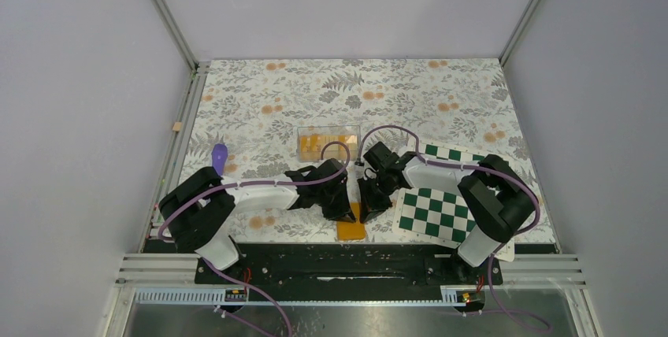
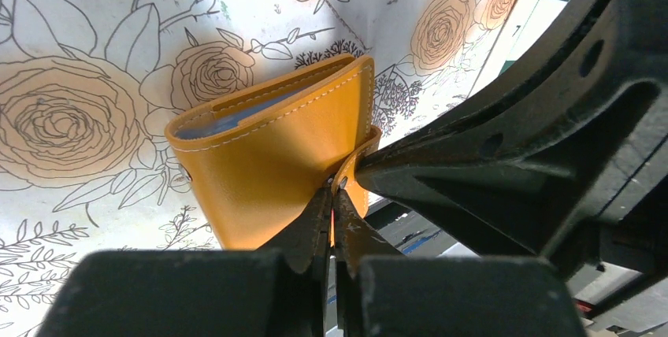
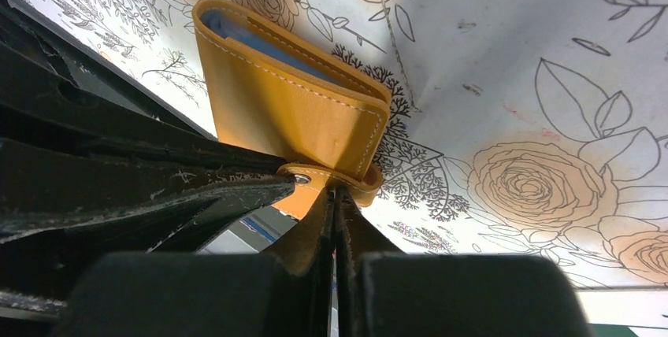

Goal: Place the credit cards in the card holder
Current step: Close the card holder at the center of the board.

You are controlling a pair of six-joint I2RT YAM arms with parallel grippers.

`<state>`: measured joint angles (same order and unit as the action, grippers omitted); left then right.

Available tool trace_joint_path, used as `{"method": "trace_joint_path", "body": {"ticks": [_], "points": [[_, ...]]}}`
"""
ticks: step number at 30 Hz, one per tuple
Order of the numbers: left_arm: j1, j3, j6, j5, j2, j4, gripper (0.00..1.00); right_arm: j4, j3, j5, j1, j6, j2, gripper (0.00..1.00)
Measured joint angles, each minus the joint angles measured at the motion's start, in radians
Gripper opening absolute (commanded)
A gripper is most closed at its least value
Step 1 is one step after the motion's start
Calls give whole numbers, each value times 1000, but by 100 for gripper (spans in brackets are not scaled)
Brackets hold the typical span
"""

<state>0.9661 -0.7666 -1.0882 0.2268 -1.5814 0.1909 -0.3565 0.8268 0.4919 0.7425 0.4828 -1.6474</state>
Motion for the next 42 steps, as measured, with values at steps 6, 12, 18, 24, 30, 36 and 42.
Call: {"method": "trace_joint_path", "body": {"ticks": [6,12,18,24,30,36,42], "points": [[2,-2,-1,1,-5,-1,0,-20,19,0,3,8,-19,0],[2,-2,-4,1,-7,-2,0,-20,19,-1,3,16,-19,0],[2,-2,-5,1,-7,-2,0,-19,19,-1,4,23,-17,0],[3,-2,-5,1,-7,-2,0,-13,15,1,5,27,-15,0],[3,-2,-4,1,-7,-2,0,15,-7,2,5,35,6,0],[4,-1,-4,1,-7,2,0,55,-13,15,20,43,16,0],[4,-1,-4,2,-7,2,0,58,-15,16,20,46,16,0]]}}
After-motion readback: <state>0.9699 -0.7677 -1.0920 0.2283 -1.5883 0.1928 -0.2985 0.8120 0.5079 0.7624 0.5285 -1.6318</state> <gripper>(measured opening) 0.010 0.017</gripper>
